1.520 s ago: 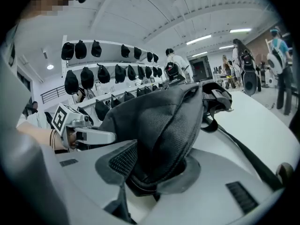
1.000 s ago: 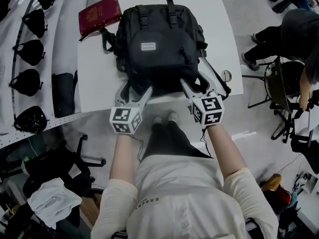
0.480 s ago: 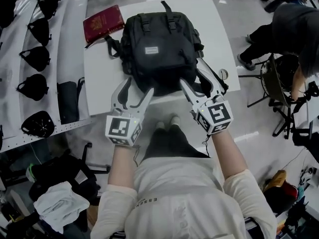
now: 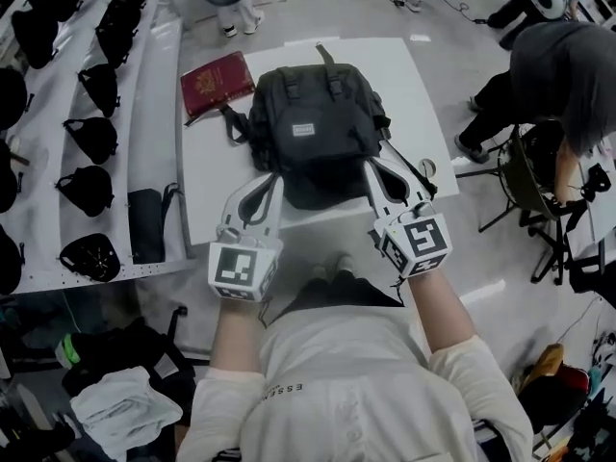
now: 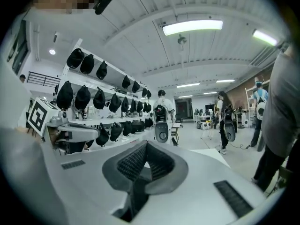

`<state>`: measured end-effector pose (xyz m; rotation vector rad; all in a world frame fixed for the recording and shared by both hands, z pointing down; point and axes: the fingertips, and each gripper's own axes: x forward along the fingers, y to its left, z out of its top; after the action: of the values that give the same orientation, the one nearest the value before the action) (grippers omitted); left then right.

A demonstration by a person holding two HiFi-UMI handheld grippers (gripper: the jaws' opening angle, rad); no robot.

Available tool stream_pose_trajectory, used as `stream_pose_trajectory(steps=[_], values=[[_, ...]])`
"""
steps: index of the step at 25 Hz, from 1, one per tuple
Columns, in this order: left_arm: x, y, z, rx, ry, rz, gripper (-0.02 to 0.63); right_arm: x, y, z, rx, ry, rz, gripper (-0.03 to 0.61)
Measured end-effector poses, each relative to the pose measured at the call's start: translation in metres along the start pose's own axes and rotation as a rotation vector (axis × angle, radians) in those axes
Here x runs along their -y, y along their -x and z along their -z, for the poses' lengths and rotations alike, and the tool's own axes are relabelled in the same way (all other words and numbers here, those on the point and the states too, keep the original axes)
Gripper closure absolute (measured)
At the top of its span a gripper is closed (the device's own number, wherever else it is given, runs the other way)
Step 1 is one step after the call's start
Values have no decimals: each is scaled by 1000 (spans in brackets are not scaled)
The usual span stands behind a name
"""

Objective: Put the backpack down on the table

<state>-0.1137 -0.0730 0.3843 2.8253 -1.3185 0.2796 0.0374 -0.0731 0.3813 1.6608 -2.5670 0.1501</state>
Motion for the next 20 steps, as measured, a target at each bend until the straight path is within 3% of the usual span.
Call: stream_pose_trajectory(steps=[4,20], values=[[-7,11,-20,39,-37,5,612,-9,3,-23,61,38,-4,563],[-10,33,-63,141,-33,49,612,-34,12,-58,132,108,-37,565]])
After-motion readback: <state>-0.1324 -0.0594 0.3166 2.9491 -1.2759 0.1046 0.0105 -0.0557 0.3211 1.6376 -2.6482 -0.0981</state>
